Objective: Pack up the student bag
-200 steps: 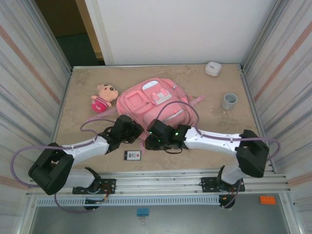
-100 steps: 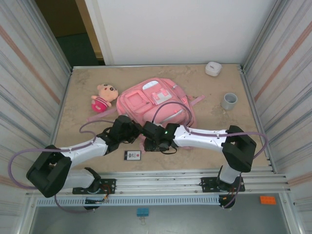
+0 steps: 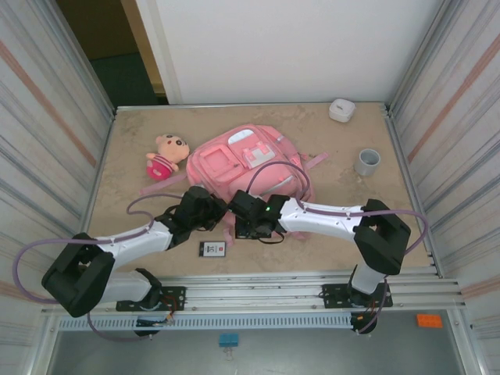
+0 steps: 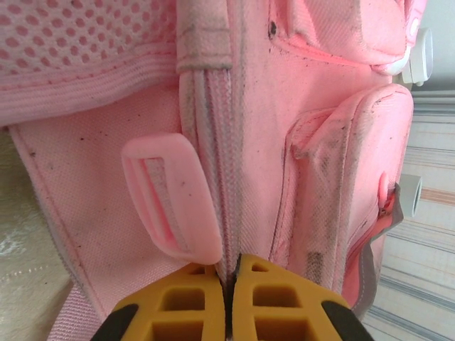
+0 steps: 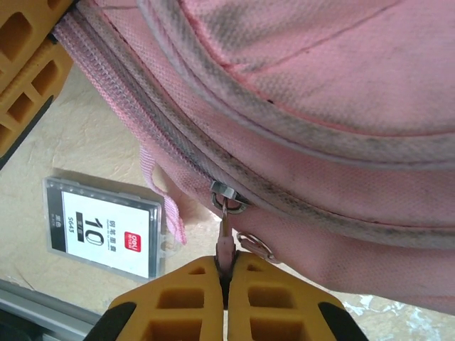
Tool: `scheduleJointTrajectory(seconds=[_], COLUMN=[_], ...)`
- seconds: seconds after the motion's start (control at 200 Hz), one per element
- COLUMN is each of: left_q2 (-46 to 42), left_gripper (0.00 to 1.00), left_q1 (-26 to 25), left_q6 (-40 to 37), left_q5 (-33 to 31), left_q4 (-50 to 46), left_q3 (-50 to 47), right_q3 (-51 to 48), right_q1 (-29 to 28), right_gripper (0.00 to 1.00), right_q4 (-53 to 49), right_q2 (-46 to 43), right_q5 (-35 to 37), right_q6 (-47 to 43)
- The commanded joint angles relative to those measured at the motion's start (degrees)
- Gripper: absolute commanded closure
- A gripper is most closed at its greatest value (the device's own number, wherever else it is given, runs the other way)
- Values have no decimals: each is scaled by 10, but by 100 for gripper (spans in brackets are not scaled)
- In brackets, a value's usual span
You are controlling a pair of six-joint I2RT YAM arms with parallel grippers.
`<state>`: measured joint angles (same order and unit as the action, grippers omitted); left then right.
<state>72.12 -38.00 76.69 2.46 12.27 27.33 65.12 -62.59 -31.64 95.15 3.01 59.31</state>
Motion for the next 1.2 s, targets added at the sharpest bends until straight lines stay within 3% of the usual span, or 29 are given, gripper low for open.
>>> scheduleJointTrajectory(seconds=[0.0, 0.276, 0.471, 0.692, 0.947, 1.193], left_q2=[-25, -36, -47, -37, -35, -54], left_gripper=[100, 100, 100, 100, 100, 100], left_q1=[-3, 6, 24, 44, 52, 111], left_q6=[-19, -54, -87, -121, -149, -216], left_q5=[-34, -43, -40, -16, -5, 31], left_q4=[-16, -58, -88, -97, -116, -158], left_q3=[-9, -8, 2, 18, 31, 53], right_q3=[3, 4, -20, -15, -26, -72], right_q1=[-2, 20, 43, 59, 99, 147], right_gripper=[100, 100, 100, 100, 100, 100], right_q4=[-43, -139, -144, -118, -165, -150], right_q2=[-35, -78, -97, -100, -108, -148], right_q5=[40, 74, 50, -36, -22, -39], right_q6=[-15, -48, -84, -141, -184, -235])
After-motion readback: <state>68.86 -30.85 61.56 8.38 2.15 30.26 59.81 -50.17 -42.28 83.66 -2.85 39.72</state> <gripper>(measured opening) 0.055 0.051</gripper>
